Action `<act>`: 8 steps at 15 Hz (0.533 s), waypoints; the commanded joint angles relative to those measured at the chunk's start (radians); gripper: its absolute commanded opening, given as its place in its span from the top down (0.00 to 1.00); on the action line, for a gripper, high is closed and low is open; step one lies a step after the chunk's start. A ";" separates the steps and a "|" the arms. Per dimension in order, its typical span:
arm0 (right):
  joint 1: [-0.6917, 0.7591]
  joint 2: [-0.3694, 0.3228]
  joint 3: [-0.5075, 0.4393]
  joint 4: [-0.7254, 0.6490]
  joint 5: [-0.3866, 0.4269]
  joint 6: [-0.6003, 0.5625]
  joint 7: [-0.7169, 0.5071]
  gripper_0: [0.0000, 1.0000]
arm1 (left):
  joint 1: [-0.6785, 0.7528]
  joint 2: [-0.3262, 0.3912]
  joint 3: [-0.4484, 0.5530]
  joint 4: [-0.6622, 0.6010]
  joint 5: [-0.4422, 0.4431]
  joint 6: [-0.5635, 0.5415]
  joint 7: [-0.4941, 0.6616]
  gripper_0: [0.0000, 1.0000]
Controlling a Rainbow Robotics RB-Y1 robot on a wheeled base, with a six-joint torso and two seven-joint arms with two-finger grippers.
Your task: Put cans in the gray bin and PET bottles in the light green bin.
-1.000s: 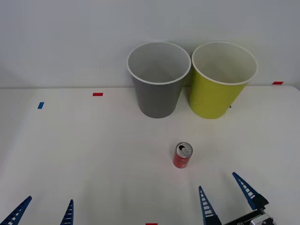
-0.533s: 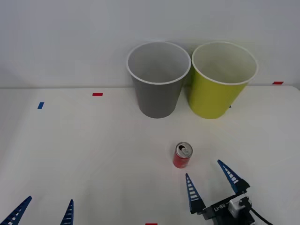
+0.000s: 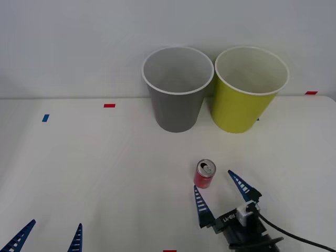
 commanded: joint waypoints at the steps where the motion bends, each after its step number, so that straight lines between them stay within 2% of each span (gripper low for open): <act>1: -0.036 0.006 0.002 0.000 -0.012 0.051 -0.001 0.00 | 0.000 0.000 0.000 0.000 0.000 0.000 0.000 0.00; 8: -0.102 0.024 0.004 0.000 -0.019 0.128 0.000 0.00 | 0.000 0.000 0.000 0.000 0.000 0.000 0.000 0.00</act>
